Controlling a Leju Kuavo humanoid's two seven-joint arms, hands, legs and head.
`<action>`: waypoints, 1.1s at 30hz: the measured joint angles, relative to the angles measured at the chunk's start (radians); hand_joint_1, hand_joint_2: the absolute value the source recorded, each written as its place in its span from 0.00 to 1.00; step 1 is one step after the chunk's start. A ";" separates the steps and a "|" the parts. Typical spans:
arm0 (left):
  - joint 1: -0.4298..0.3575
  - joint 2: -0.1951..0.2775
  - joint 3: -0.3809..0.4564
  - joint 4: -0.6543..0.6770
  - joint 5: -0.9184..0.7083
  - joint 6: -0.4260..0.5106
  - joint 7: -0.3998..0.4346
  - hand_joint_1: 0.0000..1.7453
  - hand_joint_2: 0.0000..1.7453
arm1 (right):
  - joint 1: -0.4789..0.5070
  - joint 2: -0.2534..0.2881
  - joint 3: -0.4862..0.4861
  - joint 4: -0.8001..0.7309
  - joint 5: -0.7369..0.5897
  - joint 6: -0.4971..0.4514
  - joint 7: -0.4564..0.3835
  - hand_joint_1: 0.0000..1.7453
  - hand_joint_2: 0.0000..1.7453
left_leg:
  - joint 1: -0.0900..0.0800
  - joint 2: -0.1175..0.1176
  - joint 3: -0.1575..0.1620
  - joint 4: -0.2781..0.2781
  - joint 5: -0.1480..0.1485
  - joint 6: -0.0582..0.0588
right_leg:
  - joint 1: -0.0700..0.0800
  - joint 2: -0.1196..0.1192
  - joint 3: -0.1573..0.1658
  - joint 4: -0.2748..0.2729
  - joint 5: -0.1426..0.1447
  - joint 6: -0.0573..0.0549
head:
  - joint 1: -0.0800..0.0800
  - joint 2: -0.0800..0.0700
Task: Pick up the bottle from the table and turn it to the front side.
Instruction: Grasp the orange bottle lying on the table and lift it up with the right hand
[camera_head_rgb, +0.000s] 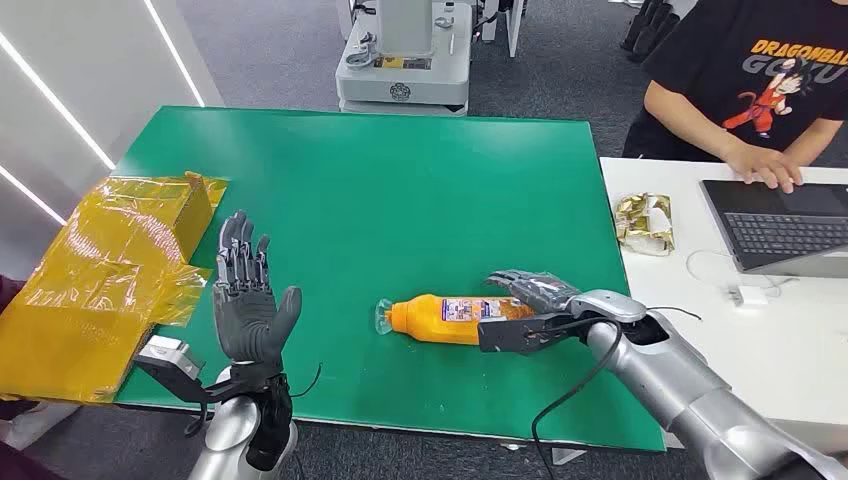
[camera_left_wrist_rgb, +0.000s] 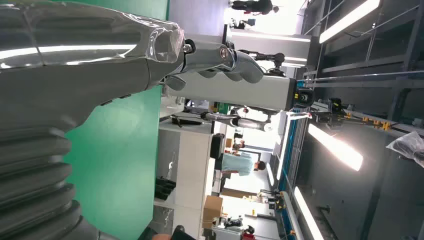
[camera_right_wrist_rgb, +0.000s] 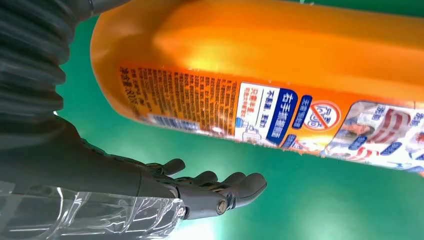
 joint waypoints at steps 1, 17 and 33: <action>0.000 0.000 -0.001 0.000 0.000 0.000 0.000 0.00 1.00 | 0.000 0.000 0.002 0.000 0.000 0.000 0.000 0.00 1.00 | 0.000 0.000 0.000 0.000 0.000 0.000 | 0.000 0.000 0.000 0.000 0.000 0.000 | 0.000 0.000; -0.004 0.003 -0.002 0.000 0.000 0.003 0.000 0.00 1.00 | 0.007 0.000 0.038 0.019 -0.007 -0.028 0.010 0.99 1.00 | 0.000 0.000 0.000 0.000 0.000 0.000 | 0.000 0.000 0.000 0.000 0.000 0.000 | 0.000 0.000; -0.004 0.004 -0.002 0.000 0.000 0.009 0.000 0.00 1.00 | 0.020 0.000 0.039 0.019 -0.016 -0.067 -0.001 1.00 1.00 | 0.000 0.000 0.000 0.000 0.000 0.000 | 0.000 0.000 0.000 0.000 0.000 0.000 | 0.000 0.000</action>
